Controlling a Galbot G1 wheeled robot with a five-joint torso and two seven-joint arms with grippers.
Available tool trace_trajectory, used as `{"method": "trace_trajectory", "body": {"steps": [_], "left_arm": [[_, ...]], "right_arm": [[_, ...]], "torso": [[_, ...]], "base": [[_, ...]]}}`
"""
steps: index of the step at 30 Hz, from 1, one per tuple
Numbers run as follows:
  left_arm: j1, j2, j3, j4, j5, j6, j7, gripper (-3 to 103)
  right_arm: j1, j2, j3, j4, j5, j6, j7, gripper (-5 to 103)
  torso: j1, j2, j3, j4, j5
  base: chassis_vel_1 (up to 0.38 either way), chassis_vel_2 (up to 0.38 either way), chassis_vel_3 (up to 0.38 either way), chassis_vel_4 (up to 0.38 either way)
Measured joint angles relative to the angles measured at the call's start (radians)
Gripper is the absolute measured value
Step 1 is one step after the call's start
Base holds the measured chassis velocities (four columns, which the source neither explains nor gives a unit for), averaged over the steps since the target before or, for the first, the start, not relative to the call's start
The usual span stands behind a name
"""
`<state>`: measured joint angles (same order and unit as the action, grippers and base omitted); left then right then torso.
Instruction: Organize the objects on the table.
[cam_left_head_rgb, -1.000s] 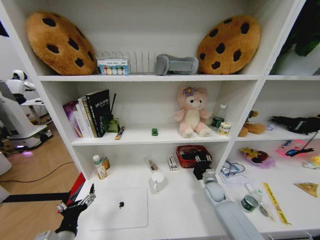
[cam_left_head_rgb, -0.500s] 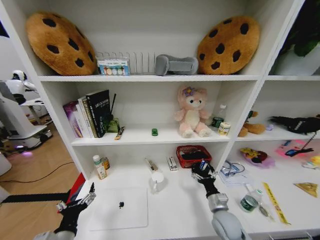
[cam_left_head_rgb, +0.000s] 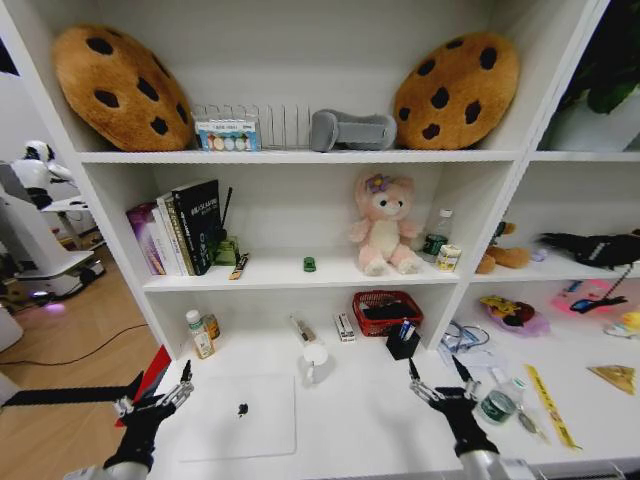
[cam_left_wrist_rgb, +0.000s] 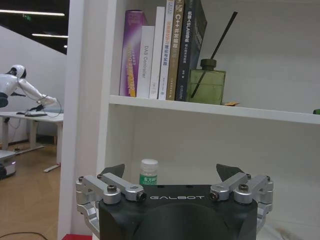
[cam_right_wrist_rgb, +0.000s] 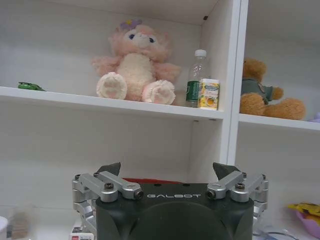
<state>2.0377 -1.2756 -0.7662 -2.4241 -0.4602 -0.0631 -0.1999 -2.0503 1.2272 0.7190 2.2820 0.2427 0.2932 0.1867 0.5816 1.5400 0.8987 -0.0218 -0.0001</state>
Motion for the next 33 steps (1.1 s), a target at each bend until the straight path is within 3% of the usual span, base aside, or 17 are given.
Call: {"method": "trace_trajectory", "body": {"steps": [4, 20, 33], "left_arm": [[-0.02, 0.028, -0.008, 0.009, -0.02, -0.001, 0.002, 100], [-0.033, 0.018, -0.016, 0.034, -0.047, -0.007, 0.007, 100], [-0.029, -0.006, -0.012, 0.033, -0.041, -0.007, 0.001, 100]], "right_arm": [[-0.036, 0.007, 0.033, 0.009, -0.008, -0.002, 0.027, 100], [-0.039, 0.038, 0.043, 0.039, -0.014, -0.022, 0.04, 100], [-0.008, 0.031, 0.018, -0.001, -0.036, -0.004, 0.039, 100]], "torso": [[0.0, 0.0, 0.0, 0.0001, 0.0], [0.0, 0.0, 0.0, 0.0001, 0.0], [0.0, 0.0, 0.0, 0.0001, 0.0004]], "base": [[0.0, 0.0, 0.0, 0.0], [-0.005, -0.004, 0.004, 0.003], [-0.163, -0.168, 0.175, 0.169]]}}
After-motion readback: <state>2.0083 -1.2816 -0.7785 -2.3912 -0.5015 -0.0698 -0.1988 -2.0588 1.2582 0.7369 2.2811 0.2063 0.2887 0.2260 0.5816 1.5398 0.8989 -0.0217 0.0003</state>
